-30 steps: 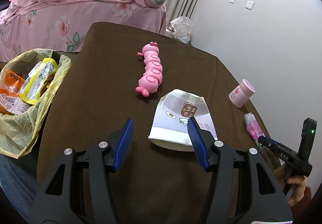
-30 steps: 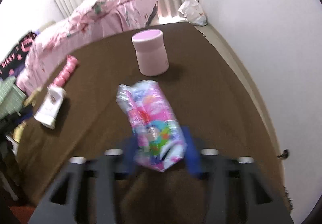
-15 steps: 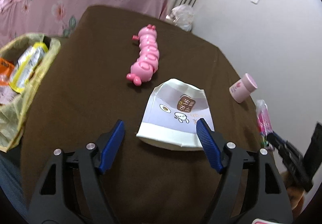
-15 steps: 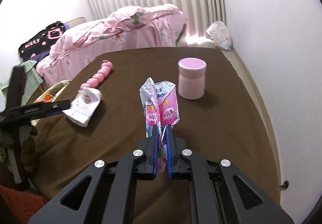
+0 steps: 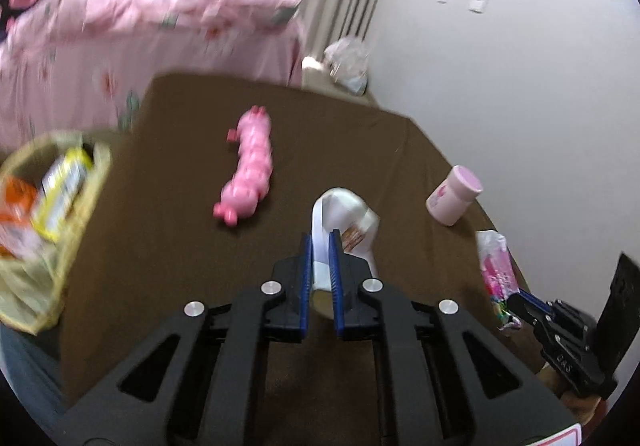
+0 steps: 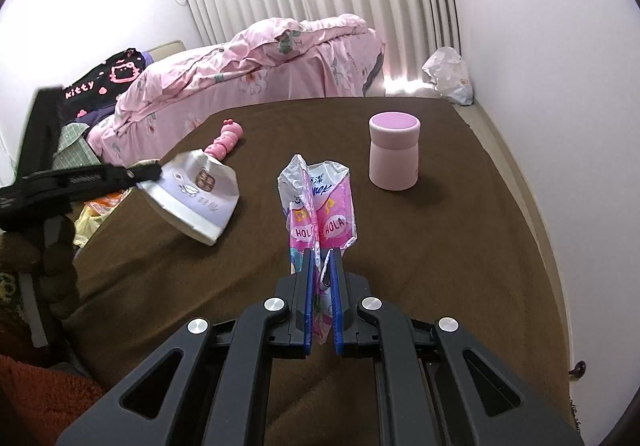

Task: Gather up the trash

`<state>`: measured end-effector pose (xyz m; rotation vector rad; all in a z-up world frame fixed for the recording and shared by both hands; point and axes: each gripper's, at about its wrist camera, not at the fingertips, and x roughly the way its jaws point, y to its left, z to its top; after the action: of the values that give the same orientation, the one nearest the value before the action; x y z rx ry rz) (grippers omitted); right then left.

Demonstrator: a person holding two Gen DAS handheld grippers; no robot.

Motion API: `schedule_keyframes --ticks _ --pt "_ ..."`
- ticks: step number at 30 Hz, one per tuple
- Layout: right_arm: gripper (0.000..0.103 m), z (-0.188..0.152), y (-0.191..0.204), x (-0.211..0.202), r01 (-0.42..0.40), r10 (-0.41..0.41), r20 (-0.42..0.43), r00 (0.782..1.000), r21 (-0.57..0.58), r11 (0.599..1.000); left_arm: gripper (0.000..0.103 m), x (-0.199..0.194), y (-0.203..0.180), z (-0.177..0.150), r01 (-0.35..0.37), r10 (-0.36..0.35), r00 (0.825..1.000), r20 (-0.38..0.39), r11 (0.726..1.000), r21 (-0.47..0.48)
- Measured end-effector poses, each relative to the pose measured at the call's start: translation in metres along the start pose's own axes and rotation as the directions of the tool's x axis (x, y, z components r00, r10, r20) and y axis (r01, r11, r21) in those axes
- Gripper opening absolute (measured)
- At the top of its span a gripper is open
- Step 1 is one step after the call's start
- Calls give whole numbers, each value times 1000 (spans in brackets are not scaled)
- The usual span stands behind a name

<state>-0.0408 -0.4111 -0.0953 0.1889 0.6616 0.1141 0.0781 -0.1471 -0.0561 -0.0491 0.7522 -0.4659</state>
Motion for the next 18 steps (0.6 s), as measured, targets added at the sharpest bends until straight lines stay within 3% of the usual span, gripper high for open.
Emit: schedule_keyframes --ticks 6,8,12,15,18 --pt "9 -2 3 3 0 0 -9 1000 -9 1000 8 0 -28 3 46 -48 999 17 993 113" --pt "9 -3 2 4 2 -3 -16 1000 -9 1000 14 10 -38 -2 54 -52 999 -14 988 146" --pt "9 -6 -2 7 4 -4 -35 999 2 1000 40 30 -43 -9 55 -43 996 -80 988 145" --pt "9 -9 -4 10 4 -4 -46 999 11 1000 41 43 -41 -11 63 -48 990 -132 991 114" --pt "9 -10 -2 13 6 -6 -56 998 -2 1000 51 43 -34 -14 41 -27 990 -140 994 98"
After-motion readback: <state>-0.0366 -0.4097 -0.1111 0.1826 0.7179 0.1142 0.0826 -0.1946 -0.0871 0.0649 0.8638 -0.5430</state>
